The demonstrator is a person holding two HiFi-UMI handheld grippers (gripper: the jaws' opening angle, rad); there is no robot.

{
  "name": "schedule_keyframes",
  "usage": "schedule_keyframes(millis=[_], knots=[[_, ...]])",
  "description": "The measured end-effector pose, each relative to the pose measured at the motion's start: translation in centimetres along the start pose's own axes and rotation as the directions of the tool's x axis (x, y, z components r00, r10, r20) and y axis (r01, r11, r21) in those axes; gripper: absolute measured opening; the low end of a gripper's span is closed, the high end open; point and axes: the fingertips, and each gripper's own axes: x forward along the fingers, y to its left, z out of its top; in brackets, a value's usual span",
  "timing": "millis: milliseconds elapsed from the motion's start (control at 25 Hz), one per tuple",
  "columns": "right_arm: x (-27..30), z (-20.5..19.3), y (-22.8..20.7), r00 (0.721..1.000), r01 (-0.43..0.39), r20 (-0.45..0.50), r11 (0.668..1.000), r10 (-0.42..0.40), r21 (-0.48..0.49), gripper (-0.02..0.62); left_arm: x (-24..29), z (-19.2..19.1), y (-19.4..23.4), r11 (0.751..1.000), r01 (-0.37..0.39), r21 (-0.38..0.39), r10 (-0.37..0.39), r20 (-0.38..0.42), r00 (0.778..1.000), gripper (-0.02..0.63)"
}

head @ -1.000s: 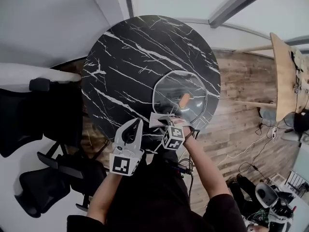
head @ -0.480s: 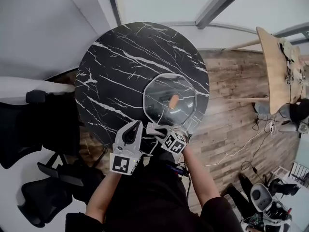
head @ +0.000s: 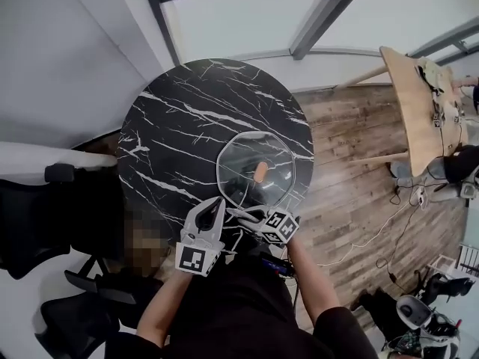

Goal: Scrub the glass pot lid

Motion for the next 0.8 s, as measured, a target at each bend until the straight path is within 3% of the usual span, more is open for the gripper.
schedule_keyframes(millis=[160,280,440,640,800], knots=[[-2.8,2.4,-1.2,0.983,0.173,0.084,0.978,-0.164,-0.119,0.071,0.9,0.9,0.1,1.000,0.003,0.019,-0.003,0.005,1.000,0.003],[-4.9,3.9,-3.3,0.941,0.332,0.124,0.927,-0.314,-0.173,0.072,1.4,1.6,0.4,1.000,-0.018,0.020,0.018,0.015,1.000,0.003],[-7.9,6.5,-6.3,0.870,0.481,0.210,0.861,-0.446,-0.164,0.072,1.9,2.5,0.3,0.999,-0.034,0.030,0.033,0.035,0.999,0.003],[-10.9,9.0,-10.4,0.780,0.619,0.248,0.767,-0.575,-0.167,0.072,2.1,2.6,0.0,0.998,-0.060,0.024,0.059,0.024,0.998,0.003],[-11.5,10.4,-13.0,0.747,0.664,0.231,0.716,-0.623,-0.216,0.071,2.5,3.2,0.3,0.996,-0.093,0.011,0.092,0.036,0.995,0.003]])
